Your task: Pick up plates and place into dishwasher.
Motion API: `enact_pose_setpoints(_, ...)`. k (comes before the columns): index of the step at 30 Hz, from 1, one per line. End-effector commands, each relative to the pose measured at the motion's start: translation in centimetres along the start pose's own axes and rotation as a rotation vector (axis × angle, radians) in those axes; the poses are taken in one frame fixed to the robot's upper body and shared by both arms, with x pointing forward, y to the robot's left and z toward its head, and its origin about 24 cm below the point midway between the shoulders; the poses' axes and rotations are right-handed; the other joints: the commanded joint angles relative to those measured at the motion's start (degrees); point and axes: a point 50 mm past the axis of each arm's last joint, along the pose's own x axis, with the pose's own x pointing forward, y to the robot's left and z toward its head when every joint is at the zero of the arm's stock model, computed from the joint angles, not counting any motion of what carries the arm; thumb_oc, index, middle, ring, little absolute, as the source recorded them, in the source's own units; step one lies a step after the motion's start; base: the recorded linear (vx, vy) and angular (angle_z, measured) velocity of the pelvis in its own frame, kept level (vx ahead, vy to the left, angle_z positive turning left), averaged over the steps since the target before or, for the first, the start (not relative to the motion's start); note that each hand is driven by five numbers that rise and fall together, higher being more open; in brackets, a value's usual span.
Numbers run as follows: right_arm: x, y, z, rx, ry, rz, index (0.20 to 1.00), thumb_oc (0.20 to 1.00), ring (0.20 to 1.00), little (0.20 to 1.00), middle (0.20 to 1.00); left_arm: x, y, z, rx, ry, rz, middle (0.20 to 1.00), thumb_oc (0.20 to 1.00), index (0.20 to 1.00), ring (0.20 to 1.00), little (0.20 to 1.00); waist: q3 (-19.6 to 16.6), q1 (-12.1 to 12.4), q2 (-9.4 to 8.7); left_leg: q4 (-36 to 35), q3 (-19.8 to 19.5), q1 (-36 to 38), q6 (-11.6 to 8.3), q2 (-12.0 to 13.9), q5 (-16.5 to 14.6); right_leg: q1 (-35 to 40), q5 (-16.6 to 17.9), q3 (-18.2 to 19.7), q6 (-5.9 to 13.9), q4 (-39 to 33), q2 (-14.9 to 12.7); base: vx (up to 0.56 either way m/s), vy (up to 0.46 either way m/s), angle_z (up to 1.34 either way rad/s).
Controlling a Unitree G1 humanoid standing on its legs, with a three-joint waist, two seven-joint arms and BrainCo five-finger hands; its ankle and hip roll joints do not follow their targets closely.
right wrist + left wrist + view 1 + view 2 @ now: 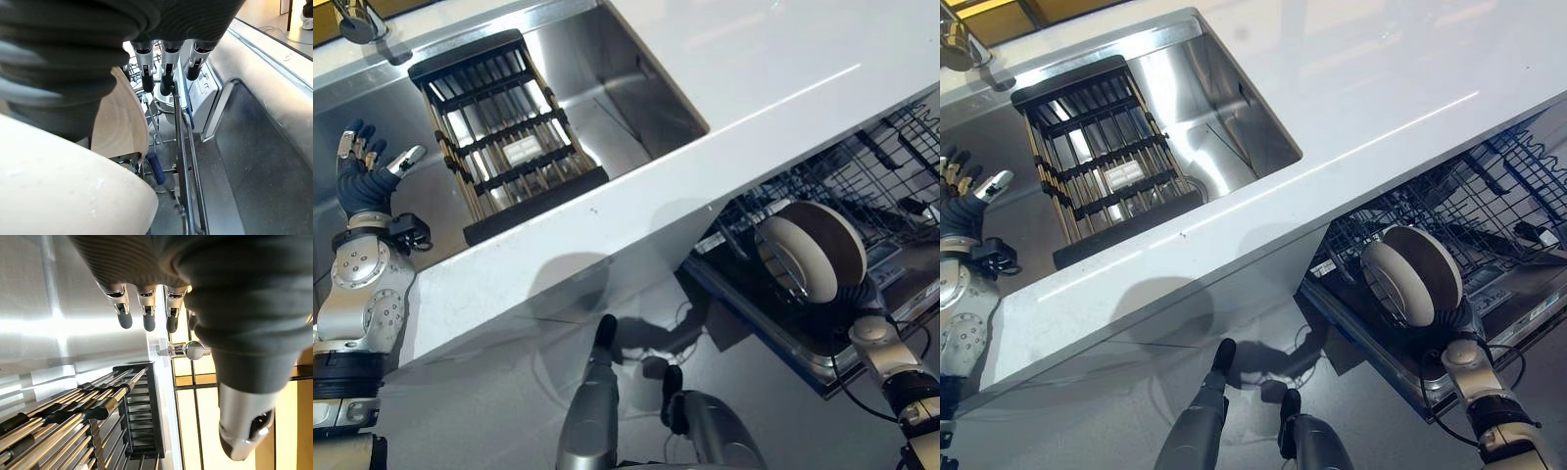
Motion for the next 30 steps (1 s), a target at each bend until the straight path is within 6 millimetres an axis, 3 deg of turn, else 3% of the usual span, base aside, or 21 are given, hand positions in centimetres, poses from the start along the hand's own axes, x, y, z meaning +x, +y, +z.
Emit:
enact_pose_setpoints(1, 0.6, -1.7, 1.5, 0.061, -0.038, -0.048, 1.000, 1.000, 1.000, 1.000, 1.000, 0.2, -0.1, 1.1, -0.056, -0.071, 0.004, 1.000, 1.000, 1.000, 1.000, 1.000, 2.07, -1.14, -3.06, 14.58, 3.77, 0.81, 4.38, -1.61, -12.27, 1.43, 14.38, 0.78, 4.47, -13.90, -2.68, 0.00, 0.000, 0.00)
enact_pose_setpoints(6, 1.0, -4.2, 2.4, 0.315, -0.042, -0.183, 1.000, 1.000, 1.000, 1.000, 1.000, -0.3, 0.4, 0.1, -0.074, -0.048, 0.017, 1.000, 1.000, 1.000, 1.000, 1.000, 1.76, -1.70, -2.46, 14.35, 4.76, 1.94, 4.73, -1.71, -12.39, 2.14, 14.20, 0.91, 4.12, -13.57, -3.14, -0.02, 0.058, -0.01)
enact_pose_setpoints(12, 1.0, -5.7, 3.3, 0.336, -0.064, -0.249, 1.000, 1.000, 1.000, 1.000, 1.000, -1.5, 0.5, -1.6, -0.103, -0.028, 0.034, 1.000, 1.000, 1.000, 1.000, 1.000, 0.43, -2.34, -1.53, 14.76, 6.02, 3.01, 5.15, -2.38, -12.54, 2.69, 14.27, 1.01, 3.90, -13.18, -4.01, 0.01, 0.107, -0.08)
enact_pose_setpoints(24, 0.1, -5.3, 1.2, 0.337, -0.039, -0.245, 1.000, 1.000, 1.000, 1.000, 1.000, -4.0, 0.6, -4.4, -0.135, 0.047, 0.051, 1.000, 1.000, 1.000, 1.000, 1.000, -2.02, -2.92, -0.84, 14.72, 7.07, 5.74, 5.28, -3.17, -12.18, 5.35, 13.53, 1.58, 3.28, -12.52, -4.90, 0.04, 0.099, -0.04)
enact_pose_setpoints(30, -0.7, -4.7, 0.9, 0.457, -0.076, -0.248, 1.000, 1.000, 1.000, 1.000, 1.000, -5.8, 0.7, -6.2, -0.161, 0.088, 0.083, 1.000, 1.000, 1.000, 1.000, 1.000, -3.08, -3.76, -0.39, 13.60, 7.80, 7.32, 5.18, -3.19, -11.47, 6.47, 13.72, 2.18, 3.33, -13.07, -5.25, 0.00, 0.133, 0.04)
